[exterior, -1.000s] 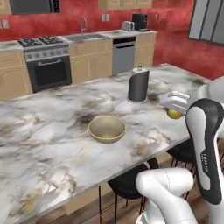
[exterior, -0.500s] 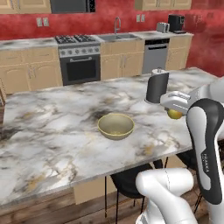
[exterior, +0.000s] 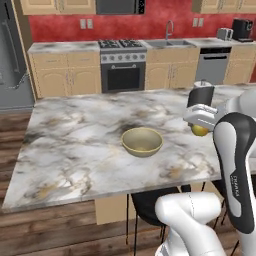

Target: Retrieve the apple and pear from the fridge and place them into the bowl on the dining table.

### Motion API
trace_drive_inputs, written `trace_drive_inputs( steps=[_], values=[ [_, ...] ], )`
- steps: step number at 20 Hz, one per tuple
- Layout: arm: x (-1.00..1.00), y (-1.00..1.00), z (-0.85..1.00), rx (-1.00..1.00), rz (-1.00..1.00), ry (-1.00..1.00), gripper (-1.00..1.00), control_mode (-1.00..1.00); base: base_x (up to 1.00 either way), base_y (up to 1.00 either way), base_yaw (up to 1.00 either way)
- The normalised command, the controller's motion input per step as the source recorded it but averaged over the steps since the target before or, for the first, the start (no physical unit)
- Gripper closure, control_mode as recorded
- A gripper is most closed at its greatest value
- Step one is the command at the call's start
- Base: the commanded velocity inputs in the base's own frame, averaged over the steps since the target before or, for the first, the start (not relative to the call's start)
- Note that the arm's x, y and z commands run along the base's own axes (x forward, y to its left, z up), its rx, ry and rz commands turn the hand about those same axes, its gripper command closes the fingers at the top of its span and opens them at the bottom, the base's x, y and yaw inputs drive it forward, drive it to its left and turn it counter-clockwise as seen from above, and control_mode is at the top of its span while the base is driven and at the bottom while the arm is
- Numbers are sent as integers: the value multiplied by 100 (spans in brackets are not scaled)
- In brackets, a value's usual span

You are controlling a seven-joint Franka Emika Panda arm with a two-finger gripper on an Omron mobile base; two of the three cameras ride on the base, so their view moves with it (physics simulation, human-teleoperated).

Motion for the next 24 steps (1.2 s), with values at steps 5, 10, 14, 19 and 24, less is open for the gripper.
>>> trace_drive_inputs(
  steps=[5,10,14,19,24],
  values=[
    [0,0,0,0,0,0,100,100,93,30,32],
    [97,47,-31,-9,22,17,100,-100,0,0,0],
    [100,46,-41,-9,7,20,100,-100,0,0,0],
    [88,27,-32,-7,0,16,100,-100,0,0,0],
    [54,2,-27,-6,-1,2,100,-100,0,0,0]
  ],
)
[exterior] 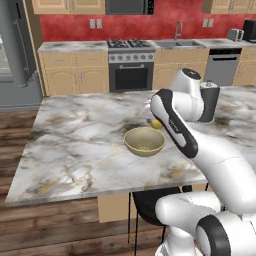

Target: Retrieve the apple and pear from the fridge and place them into the bowl on the dining table.

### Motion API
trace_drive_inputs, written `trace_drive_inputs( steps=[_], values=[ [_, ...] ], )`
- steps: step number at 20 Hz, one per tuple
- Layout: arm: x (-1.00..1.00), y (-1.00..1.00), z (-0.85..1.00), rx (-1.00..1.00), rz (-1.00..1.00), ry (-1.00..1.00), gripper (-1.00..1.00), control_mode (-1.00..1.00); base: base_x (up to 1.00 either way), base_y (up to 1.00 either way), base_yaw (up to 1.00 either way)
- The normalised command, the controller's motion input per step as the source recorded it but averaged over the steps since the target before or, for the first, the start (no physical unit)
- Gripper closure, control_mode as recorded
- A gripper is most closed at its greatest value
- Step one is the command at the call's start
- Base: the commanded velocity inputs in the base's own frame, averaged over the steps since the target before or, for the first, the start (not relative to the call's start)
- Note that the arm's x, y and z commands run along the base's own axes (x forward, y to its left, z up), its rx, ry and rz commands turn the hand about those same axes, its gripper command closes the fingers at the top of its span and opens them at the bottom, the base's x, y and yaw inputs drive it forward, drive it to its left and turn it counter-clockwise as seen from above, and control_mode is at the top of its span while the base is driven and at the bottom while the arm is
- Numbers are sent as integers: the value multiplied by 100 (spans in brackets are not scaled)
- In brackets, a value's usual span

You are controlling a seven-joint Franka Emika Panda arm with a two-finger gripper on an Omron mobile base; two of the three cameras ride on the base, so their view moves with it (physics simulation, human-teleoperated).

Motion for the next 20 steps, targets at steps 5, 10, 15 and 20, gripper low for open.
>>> trace_drive_inputs(
  steps=[5,10,15,20],
  values=[
    [50,0,-28,-4,-7,0,100,-100,0,0,0],
    [38,0,-33,-2,-7,0,100,-100,0,0,0],
    [11,0,-37,-1,-4,0,100,-100,0,0,0],
    [3,-4,-37,0,-1,0,100,-100,0,0,0]
  ],
)
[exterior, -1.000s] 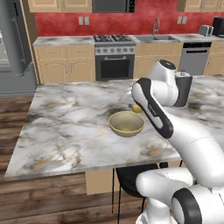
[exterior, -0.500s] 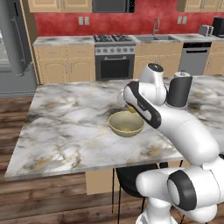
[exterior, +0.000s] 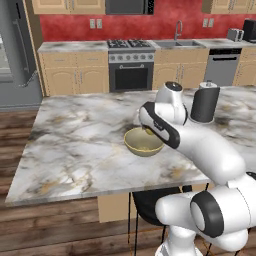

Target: Retrieve the apple and pear from the fridge and place them into the bowl on the dining table.

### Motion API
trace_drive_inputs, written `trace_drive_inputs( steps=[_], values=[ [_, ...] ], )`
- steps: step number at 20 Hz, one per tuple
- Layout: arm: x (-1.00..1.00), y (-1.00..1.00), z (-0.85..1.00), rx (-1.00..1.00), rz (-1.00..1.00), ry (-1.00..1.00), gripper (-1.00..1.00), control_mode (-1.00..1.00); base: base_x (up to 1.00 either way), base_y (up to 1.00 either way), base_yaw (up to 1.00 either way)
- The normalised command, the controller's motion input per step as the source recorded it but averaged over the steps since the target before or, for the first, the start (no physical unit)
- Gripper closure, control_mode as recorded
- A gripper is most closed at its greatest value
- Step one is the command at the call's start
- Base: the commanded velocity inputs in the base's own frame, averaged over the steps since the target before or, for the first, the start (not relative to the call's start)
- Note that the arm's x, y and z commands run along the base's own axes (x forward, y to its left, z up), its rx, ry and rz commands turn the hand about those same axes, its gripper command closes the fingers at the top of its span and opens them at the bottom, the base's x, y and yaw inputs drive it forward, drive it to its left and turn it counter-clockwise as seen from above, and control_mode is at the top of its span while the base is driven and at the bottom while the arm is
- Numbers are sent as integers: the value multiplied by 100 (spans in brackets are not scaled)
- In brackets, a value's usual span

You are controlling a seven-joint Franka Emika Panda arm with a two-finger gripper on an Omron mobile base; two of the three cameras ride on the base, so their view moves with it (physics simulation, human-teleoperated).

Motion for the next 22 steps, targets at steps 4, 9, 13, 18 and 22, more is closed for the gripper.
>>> trace_drive_inputs(
  steps=[4,9,13,18,22],
  values=[
    [1,-2,-35,0,0,0,100,-100,0,0,0],
    [5,-14,-26,0,0,0,100,-100,0,0,0],
    [14,-13,-21,0,0,0,100,-100,0,0,0],
    [24,-6,-20,0,0,0,100,-100,0,0,0],
    [51,0,-21,0,0,1,100,-100,0,0,0]
  ],
)
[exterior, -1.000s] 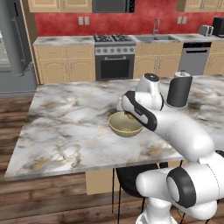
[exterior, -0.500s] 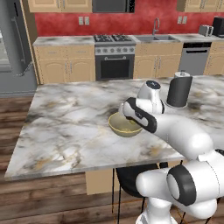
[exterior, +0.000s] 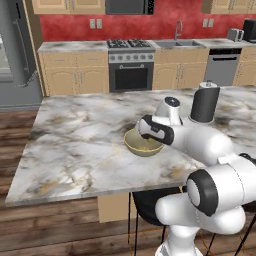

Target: Retrieve the apple and pear from the fridge and place them into the bowl on the dining table.

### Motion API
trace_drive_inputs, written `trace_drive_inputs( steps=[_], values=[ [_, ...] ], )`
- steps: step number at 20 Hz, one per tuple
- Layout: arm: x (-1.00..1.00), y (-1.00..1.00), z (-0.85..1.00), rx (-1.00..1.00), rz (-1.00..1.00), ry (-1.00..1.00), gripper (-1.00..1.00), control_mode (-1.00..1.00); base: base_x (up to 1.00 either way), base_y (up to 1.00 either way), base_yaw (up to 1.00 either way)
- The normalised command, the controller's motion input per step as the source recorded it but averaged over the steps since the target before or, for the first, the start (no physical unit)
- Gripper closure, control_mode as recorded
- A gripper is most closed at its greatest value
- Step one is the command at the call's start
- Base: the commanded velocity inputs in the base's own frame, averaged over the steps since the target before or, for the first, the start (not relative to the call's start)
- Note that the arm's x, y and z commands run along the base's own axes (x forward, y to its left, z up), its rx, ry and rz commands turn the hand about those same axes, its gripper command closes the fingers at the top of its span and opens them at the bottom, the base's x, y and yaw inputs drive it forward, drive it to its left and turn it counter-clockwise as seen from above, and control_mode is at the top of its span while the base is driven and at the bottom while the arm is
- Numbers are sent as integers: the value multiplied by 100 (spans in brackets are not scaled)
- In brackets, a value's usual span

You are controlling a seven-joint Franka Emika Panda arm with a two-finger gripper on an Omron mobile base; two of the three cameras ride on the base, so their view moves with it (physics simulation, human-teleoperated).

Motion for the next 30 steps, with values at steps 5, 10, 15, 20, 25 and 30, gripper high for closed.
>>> trace_drive_inputs(
  steps=[5,10,15,20,25,30],
  values=[
    [52,0,-20,0,0,1,100,-100,0,0,0],
    [47,0,-18,0,0,2,100,-100,0,0,0],
    [9,1,-22,-3,0,3,-100,-100,0,0,0],
    [-10,4,-6,-6,0,1,-100,-100,0,0,0],
    [0,8,4,-6,-2,0,-100,-100,0,0,0],
    [-4,0,60,-5,-3,0,-100,-100,0,0,0]
  ],
)
